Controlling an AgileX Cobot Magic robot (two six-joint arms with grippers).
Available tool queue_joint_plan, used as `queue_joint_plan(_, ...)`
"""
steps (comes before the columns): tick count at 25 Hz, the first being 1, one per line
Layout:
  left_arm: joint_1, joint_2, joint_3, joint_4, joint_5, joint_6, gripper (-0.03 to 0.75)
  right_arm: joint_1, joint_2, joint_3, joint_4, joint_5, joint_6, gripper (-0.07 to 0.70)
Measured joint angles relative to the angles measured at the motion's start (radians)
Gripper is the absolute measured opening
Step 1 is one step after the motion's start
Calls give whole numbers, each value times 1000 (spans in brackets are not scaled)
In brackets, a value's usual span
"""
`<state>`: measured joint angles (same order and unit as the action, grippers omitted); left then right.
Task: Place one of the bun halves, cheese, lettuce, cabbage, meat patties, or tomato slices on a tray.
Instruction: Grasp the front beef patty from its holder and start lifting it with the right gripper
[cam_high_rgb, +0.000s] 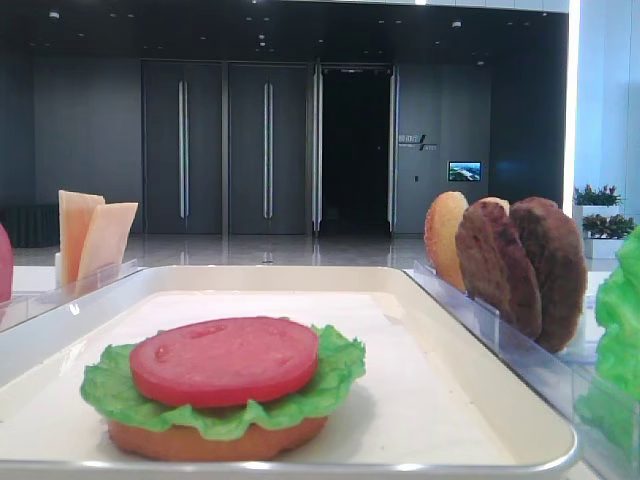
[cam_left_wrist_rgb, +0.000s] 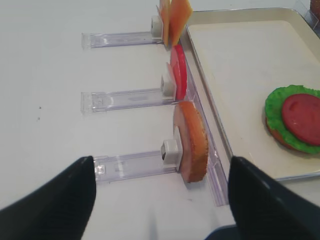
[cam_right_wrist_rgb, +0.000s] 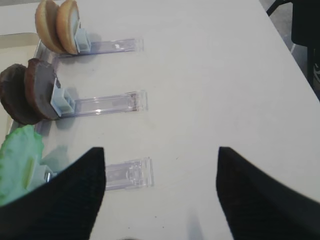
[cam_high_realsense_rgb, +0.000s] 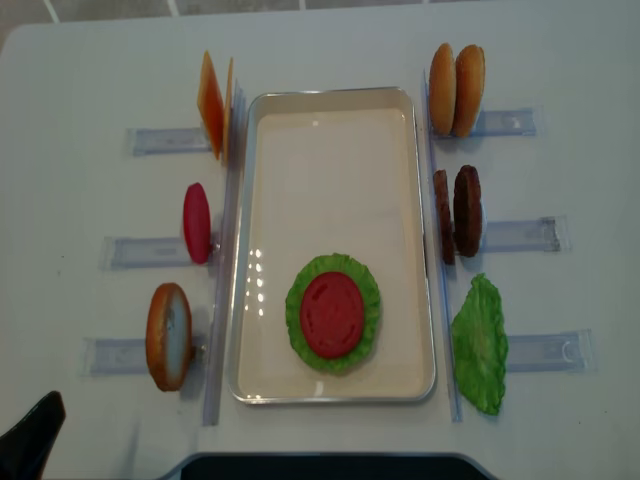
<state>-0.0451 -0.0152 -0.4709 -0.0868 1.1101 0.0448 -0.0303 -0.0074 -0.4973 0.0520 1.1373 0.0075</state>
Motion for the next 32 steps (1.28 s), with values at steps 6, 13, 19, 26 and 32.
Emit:
queue_joint_plan(6, 0, 0, 0, 0, 0, 0, 609, 0, 0, 0, 0, 0, 0, 481)
queue_joint_plan(13, 0, 0, 0, 0, 0, 0, 549, 0, 0, 0, 0, 0, 1, 481)
queue_joint_plan(19, 0, 0, 0, 0, 0, 0, 505, 0, 0, 0, 22, 0, 4, 481)
queue_joint_plan(26, 0, 0, 0, 0, 0, 0, 447, 0, 161, -15, 57, 35, 4, 481)
queue_joint_plan(32, 0, 0, 0, 0, 0, 0, 401, 0, 402, -67, 75, 83, 3, 481)
